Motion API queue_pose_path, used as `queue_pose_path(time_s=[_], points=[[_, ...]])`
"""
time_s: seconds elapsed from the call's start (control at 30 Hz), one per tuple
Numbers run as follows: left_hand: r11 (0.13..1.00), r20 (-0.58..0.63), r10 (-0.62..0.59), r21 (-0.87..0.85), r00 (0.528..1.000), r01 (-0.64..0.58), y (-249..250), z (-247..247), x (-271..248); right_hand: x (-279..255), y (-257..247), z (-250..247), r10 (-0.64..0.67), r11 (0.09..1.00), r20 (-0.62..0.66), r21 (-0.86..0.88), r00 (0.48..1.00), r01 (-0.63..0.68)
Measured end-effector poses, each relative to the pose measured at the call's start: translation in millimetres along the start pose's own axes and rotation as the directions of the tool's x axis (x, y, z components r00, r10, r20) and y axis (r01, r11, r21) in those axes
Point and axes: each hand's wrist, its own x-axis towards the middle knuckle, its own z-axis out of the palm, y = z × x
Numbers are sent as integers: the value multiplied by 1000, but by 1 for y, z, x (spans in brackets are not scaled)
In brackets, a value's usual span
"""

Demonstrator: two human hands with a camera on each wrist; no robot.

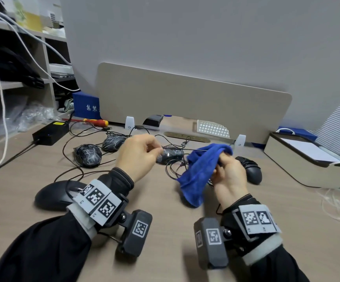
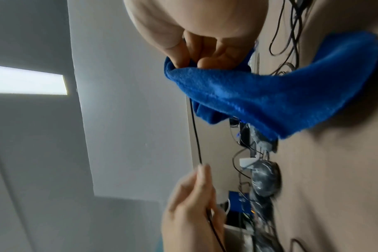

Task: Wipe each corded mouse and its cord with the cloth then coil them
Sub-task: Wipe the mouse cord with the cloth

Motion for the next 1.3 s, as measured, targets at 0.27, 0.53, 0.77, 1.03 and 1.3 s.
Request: queue_pose_path(time_s=[0.27, 0.53, 0.77, 1.03, 1.3], points=[[983, 173, -158, 118, 972, 139, -9, -1, 7, -11, 10, 9, 39, 996, 154, -79, 987, -27], [996, 216, 61, -81, 974, -44, 16, 7, -5, -24, 15, 15, 50, 975, 332, -222, 942, 27], [989, 140, -15, -143, 990, 35, 13, 12, -7, -25, 16, 16, 54, 970, 319, -242, 946, 26], [990, 73, -13, -136, 997, 23, 14, 12, -6, -26, 10, 16, -22, 985, 270, -156, 963, 66], [995, -26, -100, -22, 995, 99, -3, -5, 3, -18, -3, 9, -71, 994, 163, -74, 984, 84]])
